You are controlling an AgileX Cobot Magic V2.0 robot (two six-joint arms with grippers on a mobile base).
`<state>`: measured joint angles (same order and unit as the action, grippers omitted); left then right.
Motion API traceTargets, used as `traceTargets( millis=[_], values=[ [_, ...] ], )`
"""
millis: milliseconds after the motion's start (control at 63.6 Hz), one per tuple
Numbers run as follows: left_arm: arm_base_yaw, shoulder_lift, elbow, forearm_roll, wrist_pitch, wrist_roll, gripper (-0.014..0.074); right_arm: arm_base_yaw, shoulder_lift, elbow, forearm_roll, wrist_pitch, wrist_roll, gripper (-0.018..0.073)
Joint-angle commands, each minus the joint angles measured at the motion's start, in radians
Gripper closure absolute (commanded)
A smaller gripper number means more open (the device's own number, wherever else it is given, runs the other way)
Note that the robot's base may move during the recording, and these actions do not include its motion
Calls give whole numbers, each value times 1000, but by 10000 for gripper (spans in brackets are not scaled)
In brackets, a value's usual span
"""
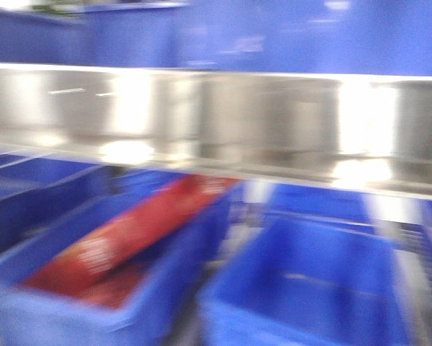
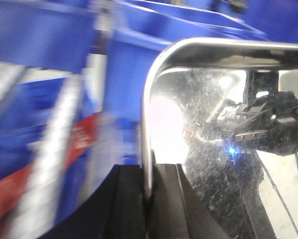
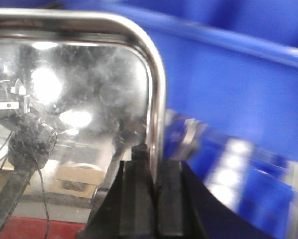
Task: Stack silver trays without gaps
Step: 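Carry the tray with both grippers while the base turns away from the shelf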
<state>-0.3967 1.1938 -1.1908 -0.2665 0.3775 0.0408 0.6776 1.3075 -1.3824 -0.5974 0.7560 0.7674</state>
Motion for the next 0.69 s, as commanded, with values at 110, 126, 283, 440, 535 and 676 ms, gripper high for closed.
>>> traceTargets(
  millis=[110, 126, 283, 440, 535, 676],
  values=[
    [-4, -14, -12, -30, -31, 1, 614, 5, -4, -11, -3, -77, -10, 619],
    [-4, -14, -12, -30, -31, 1, 614, 5, -4, -11, -3, -77, -10, 619],
    [-4, -14, -12, -30, -31, 1, 614, 5, -4, -11, -3, -77, -10, 619],
    [-4, -14, -12, -30, -31, 1, 614, 5, -4, -11, -3, -77, -10, 619],
    [-4, -14, -12, -30, -31, 1, 614, 5, -4, -11, -3, -77, -10, 619],
    [-4, -14, -12, -30, -31, 1, 614, 5, -4, -11, -3, -77, -10, 619]
  ],
)
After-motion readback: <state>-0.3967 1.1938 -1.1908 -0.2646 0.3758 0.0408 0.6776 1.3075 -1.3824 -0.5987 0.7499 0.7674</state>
